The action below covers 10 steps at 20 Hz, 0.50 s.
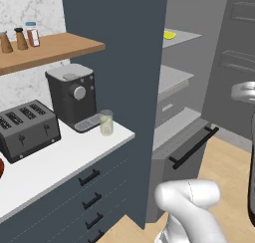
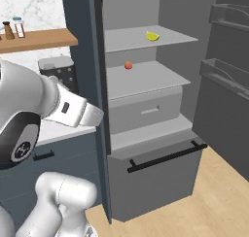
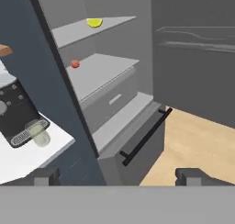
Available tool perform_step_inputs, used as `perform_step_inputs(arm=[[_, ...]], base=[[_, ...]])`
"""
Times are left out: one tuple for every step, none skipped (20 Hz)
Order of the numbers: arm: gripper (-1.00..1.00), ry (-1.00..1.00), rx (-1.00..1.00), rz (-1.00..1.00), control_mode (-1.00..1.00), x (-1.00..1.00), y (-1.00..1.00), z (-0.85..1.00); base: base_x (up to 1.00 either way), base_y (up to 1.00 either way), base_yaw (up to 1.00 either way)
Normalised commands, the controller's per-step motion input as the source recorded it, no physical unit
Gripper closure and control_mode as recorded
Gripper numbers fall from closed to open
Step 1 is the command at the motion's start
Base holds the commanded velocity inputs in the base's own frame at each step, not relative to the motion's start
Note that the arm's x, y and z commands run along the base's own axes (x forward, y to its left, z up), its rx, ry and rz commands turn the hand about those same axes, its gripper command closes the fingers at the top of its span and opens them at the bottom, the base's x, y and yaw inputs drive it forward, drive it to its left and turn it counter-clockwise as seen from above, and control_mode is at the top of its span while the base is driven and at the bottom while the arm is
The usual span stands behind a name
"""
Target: Grab a lemon wedge from the fridge and one ice cube from the ice bowl, and put them in the glass of lemonade.
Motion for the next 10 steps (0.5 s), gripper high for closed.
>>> perform_step_inputs(arm=[[-1.0,-0.28,0.15,0.33,-1.0,0.3,-1.0,0.01],[-1.0,-0.25,0.15,0.33,-1.0,0.47,-1.0,0.11],[-1.0,-0.21,0.16,0.32,-1.0,0.54,-1.0,0.19],[-1.0,-0.18,0.16,0.34,-1.0,0.53,-1.0,0.21],[-1.0,-0.17,0.15,0.34,-1.0,0.54,-1.0,0.23],[-1.0,-0.16,0.14,0.33,-1.0,0.49,-1.0,0.24],[-1.0,-0.17,0.06,0.28,-1.0,0.05,-0.62,0.12],[-1.0,-0.13,0.0,0.13,-1.0,-0.11,-0.03,0.12],[-1.0,-0.07,-0.07,0.0,-1.0,-0.11,0.53,0.04],[-1.0,-0.03,-0.18,0.0,-1.0,-0.28,0.99,0.04]], base=[[0.0,0.0,0.0],[0.0,0.0,0.0],[0.0,0.0,0.0],[0.0,0.0,0.0],[0.0,0.0,0.0],[0.0,0.0,0.0],[0.0,0.0,0.0],[0.0,0.0,0.0],[0.0,0.0,0.0],[0.0,0.0,0.0]])
